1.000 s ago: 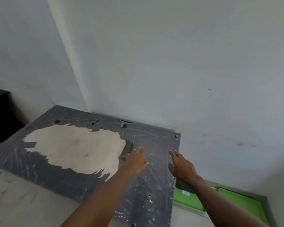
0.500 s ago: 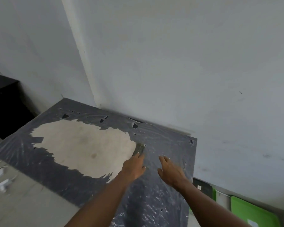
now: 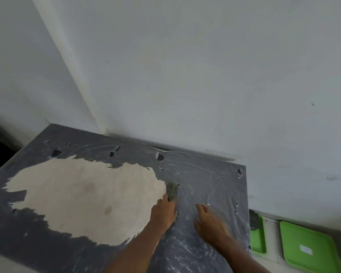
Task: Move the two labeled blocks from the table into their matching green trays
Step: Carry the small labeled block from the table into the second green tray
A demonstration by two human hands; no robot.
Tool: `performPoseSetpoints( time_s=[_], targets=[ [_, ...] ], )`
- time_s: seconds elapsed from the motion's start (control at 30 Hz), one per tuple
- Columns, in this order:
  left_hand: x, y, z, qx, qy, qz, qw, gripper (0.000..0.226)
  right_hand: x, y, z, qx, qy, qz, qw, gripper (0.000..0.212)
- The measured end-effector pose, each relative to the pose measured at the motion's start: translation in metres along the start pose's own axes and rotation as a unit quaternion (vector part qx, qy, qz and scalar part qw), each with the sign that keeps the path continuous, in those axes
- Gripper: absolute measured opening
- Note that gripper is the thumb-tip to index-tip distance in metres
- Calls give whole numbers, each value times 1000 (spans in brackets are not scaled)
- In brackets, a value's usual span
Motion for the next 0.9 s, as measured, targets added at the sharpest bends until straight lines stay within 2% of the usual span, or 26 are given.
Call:
performPoseSetpoints(
  time_s=[0.1,0.2,0.33,0.43,0.57,0.73,0.9],
  targets=[
    [14,-6,-14,9,-16,5,1000,53,7,-3,-8,24,2,-9,1000,46],
    [21,-11,-21,4,-27,59,998,53,11,-5,-10,44,7,-17,999,44],
    [11,-9,-26,49,-26,122,991,52,8,-5,-10,45,9,-11,999,44],
    [-12,0,-30,76,-55,226,970,36,-8,-6,-14,23,44,1,999,47],
    [-57,20,-33,102,-53,292,950,24,-46,-9,-19,-30,126,26,991,62],
    [-119,45,-23,119,-48,384,914,28,-105,-7,-11,-75,174,92,978,75],
    [-156,68,-9,170,-51,395,901,27,-148,-10,1,-91,220,117,964,58]
  ],
)
Point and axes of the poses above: each hand's wrist, its own z-axis away from the middle knuckle, its own x-axis out of the palm, y = z × x, the point moved 2 cm from there along -z, towards the middle knuckle, and after that the axes turned 7 degrees about -x, right-handed, at the moved point
